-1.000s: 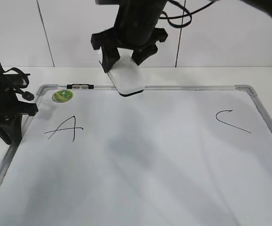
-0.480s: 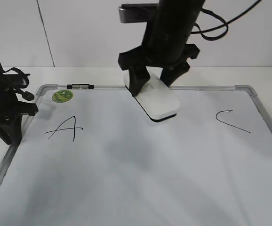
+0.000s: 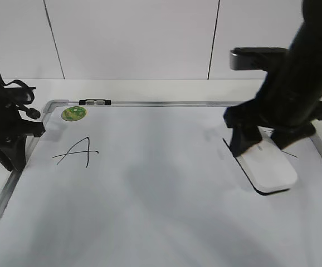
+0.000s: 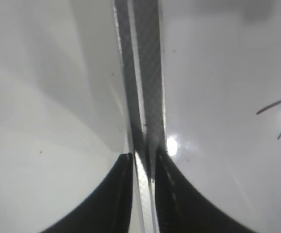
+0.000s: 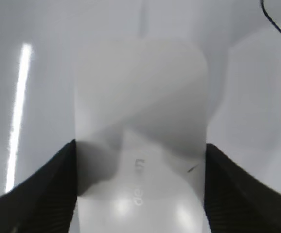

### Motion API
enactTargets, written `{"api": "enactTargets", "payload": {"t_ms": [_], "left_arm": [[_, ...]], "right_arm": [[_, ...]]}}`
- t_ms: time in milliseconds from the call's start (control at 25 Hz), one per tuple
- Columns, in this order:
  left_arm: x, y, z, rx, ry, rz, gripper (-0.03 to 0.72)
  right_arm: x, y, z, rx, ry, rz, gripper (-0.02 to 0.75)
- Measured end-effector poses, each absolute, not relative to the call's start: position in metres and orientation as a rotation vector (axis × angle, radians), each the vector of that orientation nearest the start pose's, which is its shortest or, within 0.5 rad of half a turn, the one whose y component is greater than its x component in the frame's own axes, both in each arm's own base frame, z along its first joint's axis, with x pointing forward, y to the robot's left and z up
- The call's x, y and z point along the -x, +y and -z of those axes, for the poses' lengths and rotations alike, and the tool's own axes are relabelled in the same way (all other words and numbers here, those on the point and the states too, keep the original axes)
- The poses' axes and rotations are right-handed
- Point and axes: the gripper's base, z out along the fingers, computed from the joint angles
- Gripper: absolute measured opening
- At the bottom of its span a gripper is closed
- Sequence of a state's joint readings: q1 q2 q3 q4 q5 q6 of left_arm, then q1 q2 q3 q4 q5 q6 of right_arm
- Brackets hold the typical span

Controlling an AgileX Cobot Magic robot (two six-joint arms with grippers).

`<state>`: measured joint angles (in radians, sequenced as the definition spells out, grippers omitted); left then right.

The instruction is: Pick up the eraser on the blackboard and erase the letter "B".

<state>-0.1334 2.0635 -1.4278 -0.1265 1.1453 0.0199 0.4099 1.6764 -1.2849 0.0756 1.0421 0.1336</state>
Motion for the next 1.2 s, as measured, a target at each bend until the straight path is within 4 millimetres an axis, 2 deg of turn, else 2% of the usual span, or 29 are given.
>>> {"api": "enactTargets", "payload": {"t_ms": [160,320,720,880,1040,1200], "left_arm": [[-0.377,-0.061,-0.152,-0.153,3.262,0.171,0.127],[-0.377,-0.061,-0.152,-0.153,3.262,0.171,0.128],[-0.377,-0.061,-0.152,-0.154,3.264,0.171,0.13],[-0.377,-0.061,-0.152,-0.154,3.264,0.171,0.13],[-0.377,-0.061,-0.152,-0.154,3.264,0.171,0.131],[-0.377,-0.061,-0.152,-0.154,3.264,0.171,0.131]], "right_arm": [[-0.282,0.1,-0.242,0.236,2.935,-0.15,0.528],[-0.269,0.067,-0.235,0.133,2.927,-0.084,0.528],[-0.278,0.011,-0.235,-0.04,2.866,-0.022,0.528],[-0.284,0.0,-0.226,-0.051,2.872,-0.079,0.528],[-0.294,0.0,-0.208,-0.017,2.903,-0.103,0.528],[-0.307,0.0,-0.204,0.015,2.903,-0.104,0.528]]}}
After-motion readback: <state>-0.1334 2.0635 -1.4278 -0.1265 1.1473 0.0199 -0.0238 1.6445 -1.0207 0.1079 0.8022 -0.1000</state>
